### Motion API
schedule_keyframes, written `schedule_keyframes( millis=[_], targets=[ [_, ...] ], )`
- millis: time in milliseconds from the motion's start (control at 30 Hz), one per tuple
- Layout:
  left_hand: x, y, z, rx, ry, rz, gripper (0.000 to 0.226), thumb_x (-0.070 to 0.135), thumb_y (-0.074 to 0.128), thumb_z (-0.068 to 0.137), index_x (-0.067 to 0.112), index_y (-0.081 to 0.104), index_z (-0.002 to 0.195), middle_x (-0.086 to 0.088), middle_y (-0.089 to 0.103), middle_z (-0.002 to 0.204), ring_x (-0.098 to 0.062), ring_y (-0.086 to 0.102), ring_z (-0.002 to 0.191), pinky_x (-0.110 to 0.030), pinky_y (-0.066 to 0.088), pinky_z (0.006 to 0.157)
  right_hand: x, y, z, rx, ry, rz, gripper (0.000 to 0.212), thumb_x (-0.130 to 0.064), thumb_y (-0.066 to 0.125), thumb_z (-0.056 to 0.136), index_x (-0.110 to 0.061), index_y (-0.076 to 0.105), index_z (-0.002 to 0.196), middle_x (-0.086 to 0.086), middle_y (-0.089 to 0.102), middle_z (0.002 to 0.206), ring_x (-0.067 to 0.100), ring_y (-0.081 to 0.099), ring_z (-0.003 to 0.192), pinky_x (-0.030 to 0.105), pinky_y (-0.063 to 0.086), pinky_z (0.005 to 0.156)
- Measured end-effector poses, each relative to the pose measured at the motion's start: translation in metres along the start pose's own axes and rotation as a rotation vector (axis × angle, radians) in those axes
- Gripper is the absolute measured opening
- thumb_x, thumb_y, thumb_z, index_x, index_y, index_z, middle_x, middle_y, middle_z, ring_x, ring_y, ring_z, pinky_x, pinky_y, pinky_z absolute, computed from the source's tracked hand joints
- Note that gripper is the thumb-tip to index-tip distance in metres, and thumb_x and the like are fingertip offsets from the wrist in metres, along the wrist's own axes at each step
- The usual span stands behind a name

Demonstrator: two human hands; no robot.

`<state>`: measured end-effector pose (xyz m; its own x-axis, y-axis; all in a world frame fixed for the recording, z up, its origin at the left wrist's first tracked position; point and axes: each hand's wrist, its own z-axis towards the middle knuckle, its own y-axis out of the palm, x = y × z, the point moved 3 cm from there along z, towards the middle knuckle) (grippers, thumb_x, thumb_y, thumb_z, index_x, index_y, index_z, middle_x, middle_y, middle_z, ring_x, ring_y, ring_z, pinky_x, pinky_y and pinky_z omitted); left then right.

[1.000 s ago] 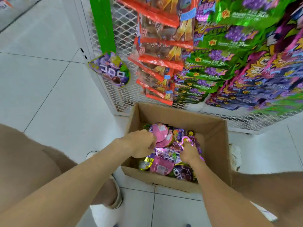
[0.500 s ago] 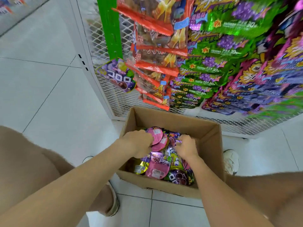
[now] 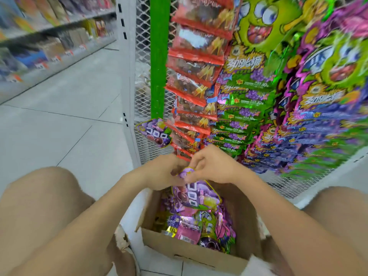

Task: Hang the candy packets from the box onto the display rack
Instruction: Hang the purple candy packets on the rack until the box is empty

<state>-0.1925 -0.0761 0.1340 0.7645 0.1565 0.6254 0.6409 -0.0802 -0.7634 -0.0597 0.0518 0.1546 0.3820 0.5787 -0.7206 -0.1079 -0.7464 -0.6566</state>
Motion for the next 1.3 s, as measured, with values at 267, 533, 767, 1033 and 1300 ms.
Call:
schedule_keyframes(
  millis=[267, 533, 767, 1033, 1300],
  targets=[
    [0.0, -0.065, -0.038, 0.389, -0.23, -0.678, 0.021, 0.0, 0.066, 0.101, 0.001, 0.067, 0.122, -0.016, 0.078, 0.097, -0.016, 0.073, 0.081, -0.047, 0.064, 0.082, -0.023, -0.055, -0.012, 0.161, 0.025, 0.267, 0.019, -0.02, 0.084, 0.089, -0.005, 0.072, 0.083, 0.007, 0.076, 0.072, 0.026, 0.078, 0.079, 0.041, 0.066, 0.077],
    [-0.014, -0.092, -0.003, 0.662, -0.454, -0.02, 0.022, 0.014, 0.065, 0.089, 0.01, 0.068, 0.111, -0.012, 0.074, 0.111, -0.038, 0.067, 0.107, -0.042, 0.055, 0.089, -0.042, -0.033, 0.014, 0.683, -0.107, 0.069, 0.003, -0.022, 0.076, 0.094, -0.024, 0.077, 0.092, -0.013, 0.076, 0.084, 0.006, 0.072, 0.081, 0.035, 0.059, 0.081],
    [-0.027, -0.125, 0.051, 0.954, -0.403, -0.238, 0.039, 0.024, 0.07, 0.097, 0.011, 0.051, 0.129, -0.007, 0.062, 0.125, -0.023, 0.06, 0.107, -0.034, 0.043, 0.082, -0.046, -0.031, 0.025, 0.709, -0.054, -0.065, 0.013, -0.028, 0.066, 0.101, -0.026, 0.077, 0.108, -0.01, 0.073, 0.081, 0.021, 0.074, 0.08, 0.037, 0.058, 0.082],
    [-0.04, -0.128, 0.048, 0.982, -0.38, -0.194, 0.031, 0.042, 0.079, 0.093, 0.019, 0.059, 0.087, 0.0, 0.067, 0.082, -0.029, 0.065, 0.082, -0.038, 0.042, 0.067, -0.056, -0.024, 0.037, 0.686, -0.061, -0.074, 0.014, -0.026, 0.061, 0.104, -0.026, 0.073, 0.112, -0.013, 0.072, 0.094, 0.011, 0.065, 0.071, 0.032, 0.044, 0.071],
    [-0.046, -0.125, -0.003, 0.601, -0.429, -0.548, 0.058, 0.062, 0.075, 0.087, 0.004, 0.077, 0.094, -0.014, 0.074, 0.083, -0.027, 0.068, 0.067, -0.06, 0.064, 0.082, -0.065, 0.001, 0.06, 0.613, -0.001, 0.276, 0.016, -0.031, 0.061, 0.1, -0.024, 0.075, 0.105, -0.003, 0.077, 0.091, 0.014, 0.07, 0.076, 0.038, 0.06, 0.076]
  ],
)
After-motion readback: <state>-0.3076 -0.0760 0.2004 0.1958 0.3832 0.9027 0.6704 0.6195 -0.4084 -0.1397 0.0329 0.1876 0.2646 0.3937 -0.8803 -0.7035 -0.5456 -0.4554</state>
